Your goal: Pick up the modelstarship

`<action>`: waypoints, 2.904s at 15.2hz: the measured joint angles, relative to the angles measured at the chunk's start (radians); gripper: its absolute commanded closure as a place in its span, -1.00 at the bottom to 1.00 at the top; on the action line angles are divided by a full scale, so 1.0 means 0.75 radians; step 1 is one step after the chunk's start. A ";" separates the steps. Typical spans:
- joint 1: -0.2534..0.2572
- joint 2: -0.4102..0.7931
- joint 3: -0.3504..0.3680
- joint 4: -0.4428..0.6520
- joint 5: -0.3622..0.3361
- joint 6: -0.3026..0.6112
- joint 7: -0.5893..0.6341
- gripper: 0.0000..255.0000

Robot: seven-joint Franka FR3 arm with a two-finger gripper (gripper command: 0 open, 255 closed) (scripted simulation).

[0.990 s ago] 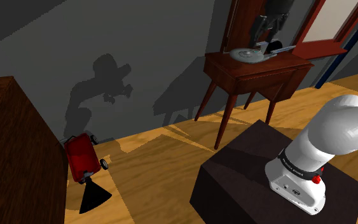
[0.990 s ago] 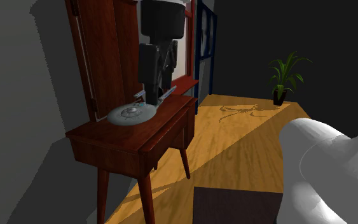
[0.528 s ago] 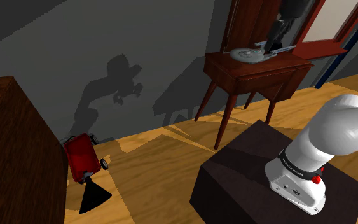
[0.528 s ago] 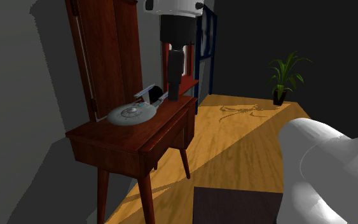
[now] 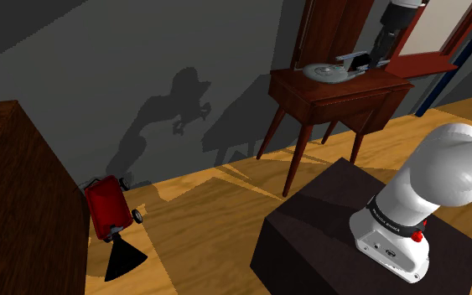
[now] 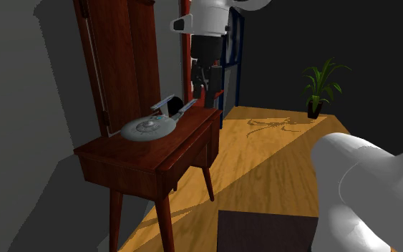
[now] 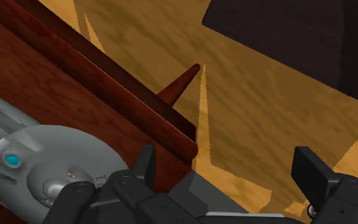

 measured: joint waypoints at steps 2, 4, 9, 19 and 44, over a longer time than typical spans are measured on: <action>0.039 0.055 -0.106 0.055 -0.034 0.014 -0.169 -1.00; 0.085 0.108 -0.202 0.112 -0.056 0.022 -0.331 -1.00; 0.259 0.300 -0.481 0.305 -0.057 0.054 -0.748 -1.00; 1.411 0.638 -1.742 0.838 0.087 0.069 -1.544 -1.00; 1.539 0.540 -1.828 0.856 -0.019 0.085 -1.529 1.00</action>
